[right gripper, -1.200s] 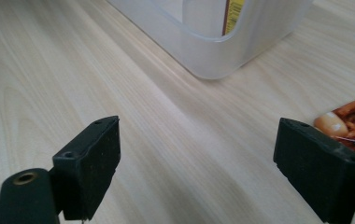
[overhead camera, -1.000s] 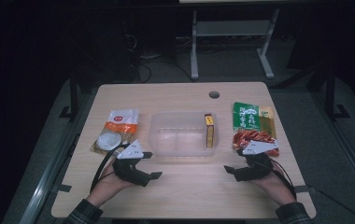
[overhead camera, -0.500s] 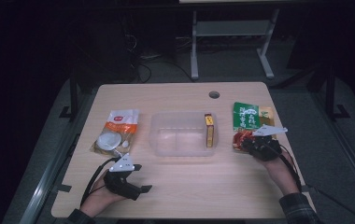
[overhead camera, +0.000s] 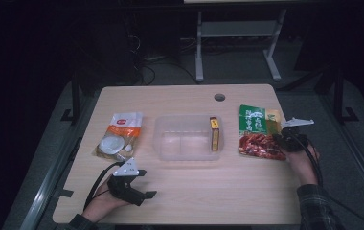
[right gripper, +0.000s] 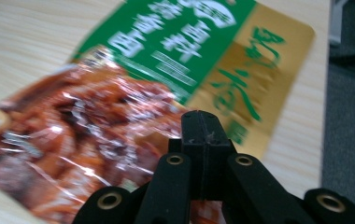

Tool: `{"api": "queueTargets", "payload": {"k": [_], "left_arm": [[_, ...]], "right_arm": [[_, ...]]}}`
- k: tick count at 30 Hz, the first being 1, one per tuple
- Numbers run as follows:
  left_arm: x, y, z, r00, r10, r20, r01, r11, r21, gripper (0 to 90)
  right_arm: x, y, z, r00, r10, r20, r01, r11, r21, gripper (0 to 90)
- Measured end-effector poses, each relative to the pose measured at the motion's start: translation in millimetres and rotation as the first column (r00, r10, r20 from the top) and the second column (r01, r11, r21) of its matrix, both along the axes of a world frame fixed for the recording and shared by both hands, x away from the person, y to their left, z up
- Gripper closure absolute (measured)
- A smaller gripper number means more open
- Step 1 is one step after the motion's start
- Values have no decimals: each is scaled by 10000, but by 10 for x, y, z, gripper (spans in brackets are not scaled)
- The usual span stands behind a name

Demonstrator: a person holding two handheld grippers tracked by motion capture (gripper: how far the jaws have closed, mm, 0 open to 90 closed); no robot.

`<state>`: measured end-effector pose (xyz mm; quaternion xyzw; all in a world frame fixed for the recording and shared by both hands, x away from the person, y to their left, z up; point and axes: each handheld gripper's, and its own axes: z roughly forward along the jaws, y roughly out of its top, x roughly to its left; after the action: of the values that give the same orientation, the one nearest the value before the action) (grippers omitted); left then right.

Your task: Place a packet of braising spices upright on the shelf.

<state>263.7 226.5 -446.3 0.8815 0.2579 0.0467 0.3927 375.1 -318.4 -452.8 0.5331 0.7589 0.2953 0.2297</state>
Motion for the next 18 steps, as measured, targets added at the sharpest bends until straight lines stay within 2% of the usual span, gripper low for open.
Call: {"api": "queueTargets", "payload": {"k": [4, 9, 13, 18], "left_arm": [[3, -4, -8, 9999, -125, -107, 125, 9999, -47, 136], [4, -12, -21, 9996, -129, -233, 127, 9999, -104, 136], [0, -14, -22, 9996, -138, -261, 137, 9999, -34, 136], [2, -5, -19, 9996, -77, -285, 76, 10000, -62, 136]], "right_arm": [[11, -68, -87, 9992, 115, -374, -115, 9999, 2, 899], [14, 17, -114, 9971, 538, -545, -541, 9985, -33, 900], [5, 98, -115, 9928, 963, -711, -966, 9953, -16, 900], [-18, 219, -114, 9833, 1648, -773, -1661, 9860, -110, 900]]}}
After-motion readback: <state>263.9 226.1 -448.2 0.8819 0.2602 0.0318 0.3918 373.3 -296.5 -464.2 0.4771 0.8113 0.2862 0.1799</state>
